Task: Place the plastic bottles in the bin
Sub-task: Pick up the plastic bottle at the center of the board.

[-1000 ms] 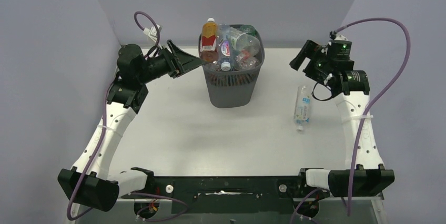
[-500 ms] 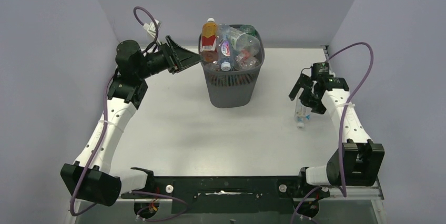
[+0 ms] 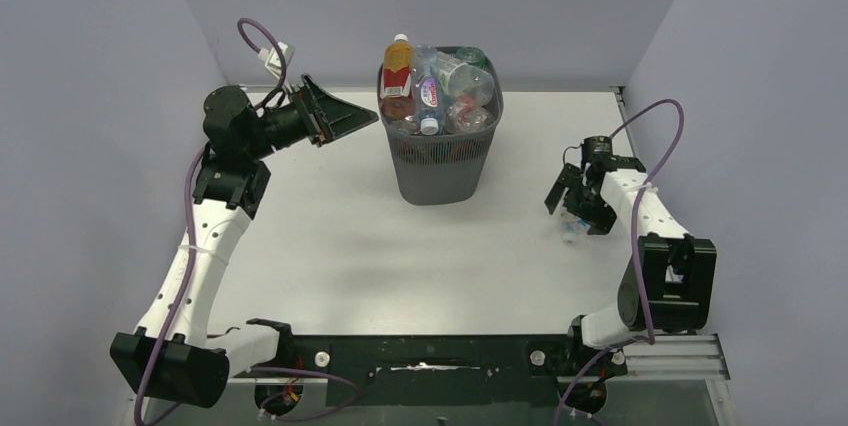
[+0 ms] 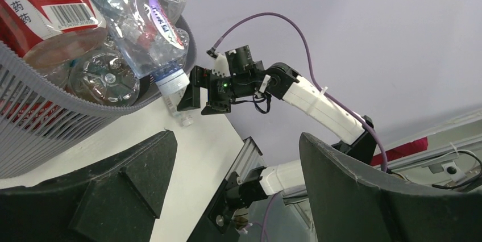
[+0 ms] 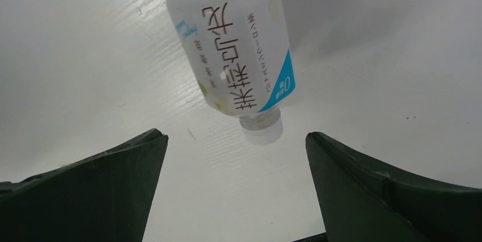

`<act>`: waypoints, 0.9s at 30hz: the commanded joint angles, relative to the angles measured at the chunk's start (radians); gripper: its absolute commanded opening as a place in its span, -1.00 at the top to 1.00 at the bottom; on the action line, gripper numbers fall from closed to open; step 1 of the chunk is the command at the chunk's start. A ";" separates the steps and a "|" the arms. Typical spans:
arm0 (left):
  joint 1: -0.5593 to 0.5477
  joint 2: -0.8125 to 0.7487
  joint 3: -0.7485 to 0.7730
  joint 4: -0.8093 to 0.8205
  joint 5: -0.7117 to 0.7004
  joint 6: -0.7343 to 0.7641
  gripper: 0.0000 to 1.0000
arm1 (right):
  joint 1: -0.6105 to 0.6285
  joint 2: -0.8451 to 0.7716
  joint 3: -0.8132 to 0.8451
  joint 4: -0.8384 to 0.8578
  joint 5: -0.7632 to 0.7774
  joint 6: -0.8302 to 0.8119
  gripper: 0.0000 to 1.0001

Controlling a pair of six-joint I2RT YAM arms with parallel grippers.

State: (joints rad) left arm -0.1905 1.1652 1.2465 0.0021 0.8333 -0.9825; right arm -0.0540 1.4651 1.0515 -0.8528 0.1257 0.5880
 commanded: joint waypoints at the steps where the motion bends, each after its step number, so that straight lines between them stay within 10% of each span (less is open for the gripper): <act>1: 0.019 -0.027 -0.014 0.065 0.033 0.001 -0.58 | -0.024 0.043 -0.008 0.077 0.040 -0.025 -1.00; 13: 0.020 -0.055 -0.056 0.034 -0.002 0.011 -0.59 | -0.054 0.121 -0.035 0.200 -0.017 -0.090 -0.87; 27: 0.022 -0.020 -0.090 0.005 -0.025 0.065 -0.59 | -0.055 -0.077 -0.118 0.241 -0.251 -0.165 -0.16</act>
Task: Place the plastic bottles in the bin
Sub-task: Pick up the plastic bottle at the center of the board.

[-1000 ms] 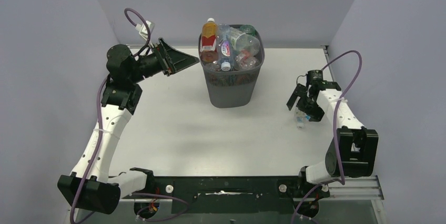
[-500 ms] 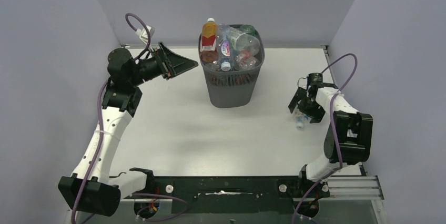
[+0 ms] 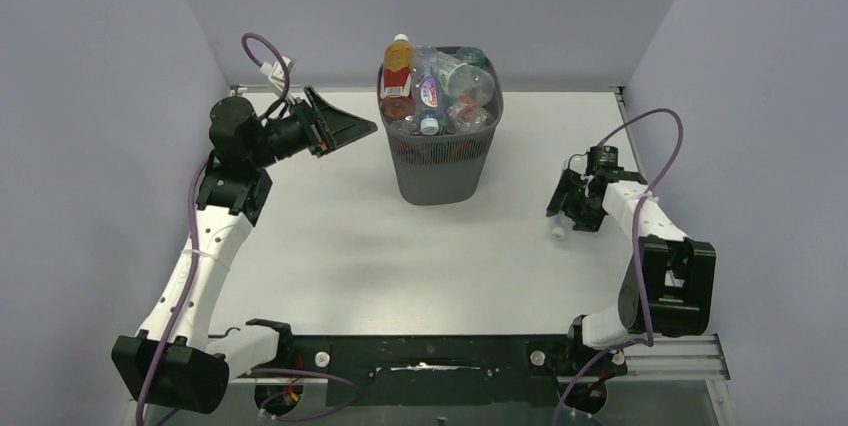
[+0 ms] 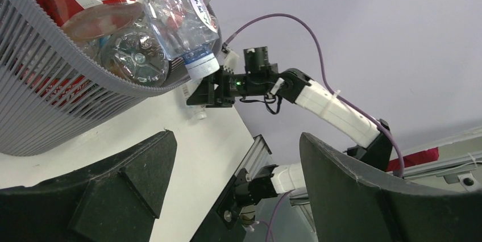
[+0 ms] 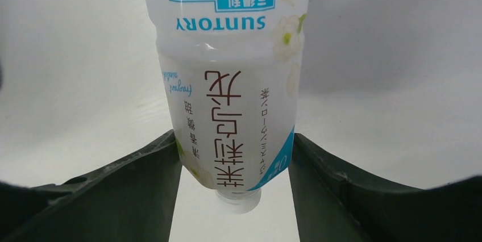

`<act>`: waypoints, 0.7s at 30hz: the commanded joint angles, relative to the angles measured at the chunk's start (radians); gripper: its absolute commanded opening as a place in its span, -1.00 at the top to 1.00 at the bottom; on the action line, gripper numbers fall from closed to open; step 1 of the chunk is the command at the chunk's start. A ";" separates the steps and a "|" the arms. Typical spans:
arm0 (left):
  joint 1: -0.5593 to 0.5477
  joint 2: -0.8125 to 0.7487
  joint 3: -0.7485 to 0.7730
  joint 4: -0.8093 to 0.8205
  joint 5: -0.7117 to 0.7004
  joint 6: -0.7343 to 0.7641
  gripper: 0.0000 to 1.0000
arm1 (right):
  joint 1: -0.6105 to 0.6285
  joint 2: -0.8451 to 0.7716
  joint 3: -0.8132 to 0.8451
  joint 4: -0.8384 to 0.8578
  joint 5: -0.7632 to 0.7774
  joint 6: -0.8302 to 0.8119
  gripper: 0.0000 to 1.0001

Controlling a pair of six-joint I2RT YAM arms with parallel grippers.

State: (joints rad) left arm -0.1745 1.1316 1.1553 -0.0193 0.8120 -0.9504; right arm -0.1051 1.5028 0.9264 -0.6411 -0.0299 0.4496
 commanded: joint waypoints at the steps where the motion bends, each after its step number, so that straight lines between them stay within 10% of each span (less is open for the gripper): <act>1: 0.008 0.021 0.002 0.029 -0.001 0.033 -0.59 | -0.004 -0.136 0.010 0.020 -0.104 -0.028 -0.16; 21: 0.017 0.011 0.059 -0.054 -0.022 0.069 -0.59 | 0.044 -0.302 0.468 -0.246 -0.272 -0.023 -0.07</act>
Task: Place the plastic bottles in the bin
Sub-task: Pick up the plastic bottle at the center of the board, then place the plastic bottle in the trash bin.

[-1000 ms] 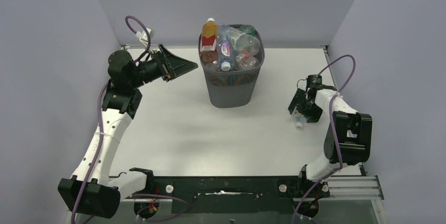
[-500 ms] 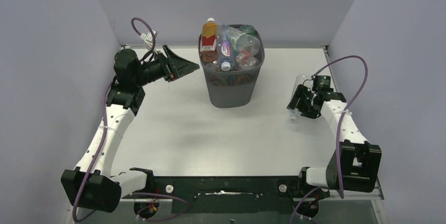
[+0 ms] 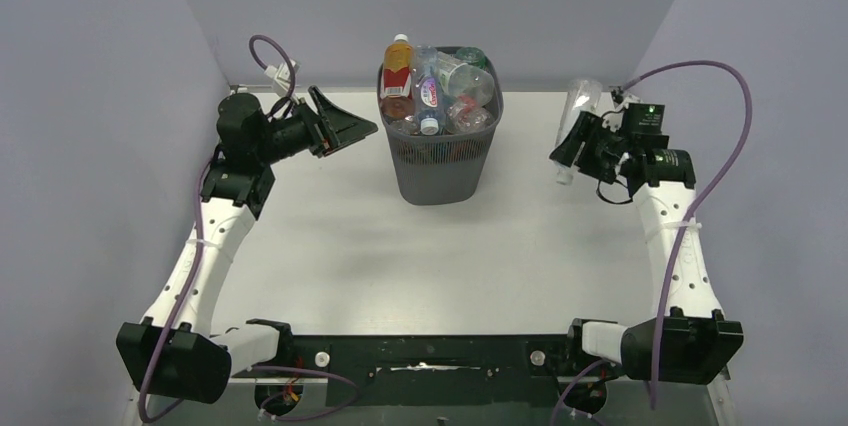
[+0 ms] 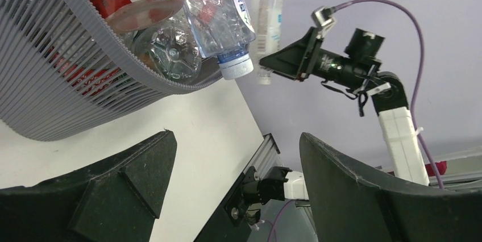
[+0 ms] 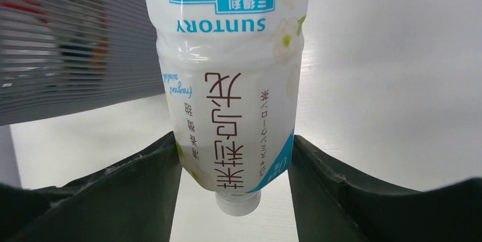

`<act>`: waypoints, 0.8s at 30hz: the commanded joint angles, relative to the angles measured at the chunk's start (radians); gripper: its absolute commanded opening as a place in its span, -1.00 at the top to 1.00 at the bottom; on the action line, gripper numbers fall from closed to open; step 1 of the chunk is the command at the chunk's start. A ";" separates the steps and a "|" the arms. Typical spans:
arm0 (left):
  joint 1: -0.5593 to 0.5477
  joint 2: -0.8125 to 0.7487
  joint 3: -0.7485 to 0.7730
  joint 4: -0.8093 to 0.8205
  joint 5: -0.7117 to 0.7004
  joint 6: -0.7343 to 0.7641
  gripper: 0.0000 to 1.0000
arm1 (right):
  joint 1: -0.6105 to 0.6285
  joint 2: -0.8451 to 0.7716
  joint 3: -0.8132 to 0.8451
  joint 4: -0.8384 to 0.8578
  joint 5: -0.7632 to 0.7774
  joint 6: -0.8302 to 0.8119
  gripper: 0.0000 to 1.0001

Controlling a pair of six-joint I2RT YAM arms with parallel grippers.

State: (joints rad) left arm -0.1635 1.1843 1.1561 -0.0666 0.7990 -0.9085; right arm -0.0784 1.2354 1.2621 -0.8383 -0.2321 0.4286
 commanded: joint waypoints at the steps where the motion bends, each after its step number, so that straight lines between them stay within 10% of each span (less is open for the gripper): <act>1: 0.006 -0.045 0.060 -0.012 -0.010 0.030 -0.59 | 0.024 -0.028 0.171 -0.056 -0.086 0.001 -0.07; 24: 0.015 -0.010 0.121 -0.043 -0.012 0.057 -0.59 | 0.317 0.511 0.984 -0.071 -0.369 0.042 -0.08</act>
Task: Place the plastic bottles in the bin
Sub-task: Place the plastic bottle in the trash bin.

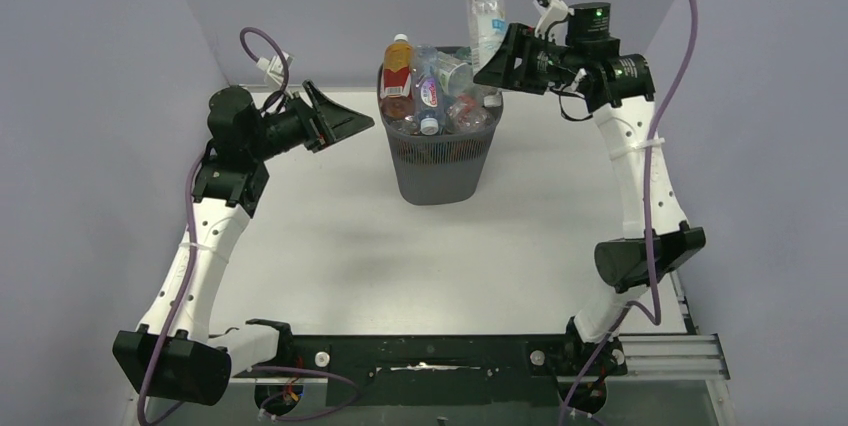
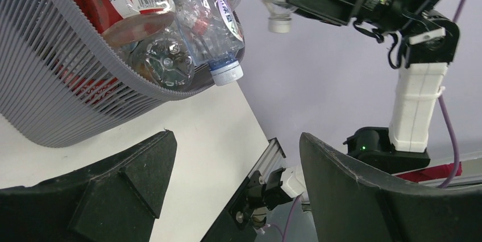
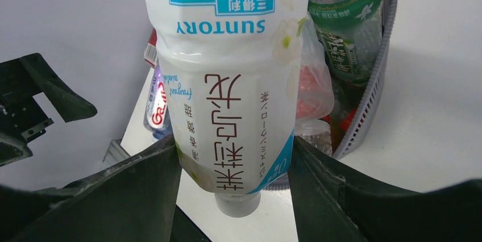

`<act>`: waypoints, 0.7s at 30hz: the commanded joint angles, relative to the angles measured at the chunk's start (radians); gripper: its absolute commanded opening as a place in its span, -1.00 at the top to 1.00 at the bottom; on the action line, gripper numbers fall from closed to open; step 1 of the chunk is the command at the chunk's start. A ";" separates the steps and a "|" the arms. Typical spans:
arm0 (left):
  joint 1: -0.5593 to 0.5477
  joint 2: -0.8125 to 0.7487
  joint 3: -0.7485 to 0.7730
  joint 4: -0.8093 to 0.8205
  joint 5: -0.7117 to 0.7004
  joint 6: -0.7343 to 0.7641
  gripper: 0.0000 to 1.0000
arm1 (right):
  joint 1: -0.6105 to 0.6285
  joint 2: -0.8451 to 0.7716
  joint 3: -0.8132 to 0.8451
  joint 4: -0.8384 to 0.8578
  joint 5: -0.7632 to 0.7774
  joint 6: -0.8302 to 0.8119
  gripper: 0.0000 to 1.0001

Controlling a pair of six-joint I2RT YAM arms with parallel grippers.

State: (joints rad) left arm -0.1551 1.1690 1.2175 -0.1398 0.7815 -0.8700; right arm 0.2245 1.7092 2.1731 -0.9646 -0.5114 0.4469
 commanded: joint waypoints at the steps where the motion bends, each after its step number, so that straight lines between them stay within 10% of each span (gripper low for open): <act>1: 0.006 0.007 0.061 0.032 0.005 0.019 -0.59 | 0.019 0.052 0.089 0.058 -0.097 0.027 -0.08; 21: 0.012 0.024 0.048 0.059 0.012 0.011 -0.60 | 0.095 0.078 0.062 0.038 -0.099 0.042 -0.19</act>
State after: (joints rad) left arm -0.1486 1.1915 1.2289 -0.1379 0.7818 -0.8692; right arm 0.3092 1.8416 2.2402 -0.9527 -0.6060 0.4831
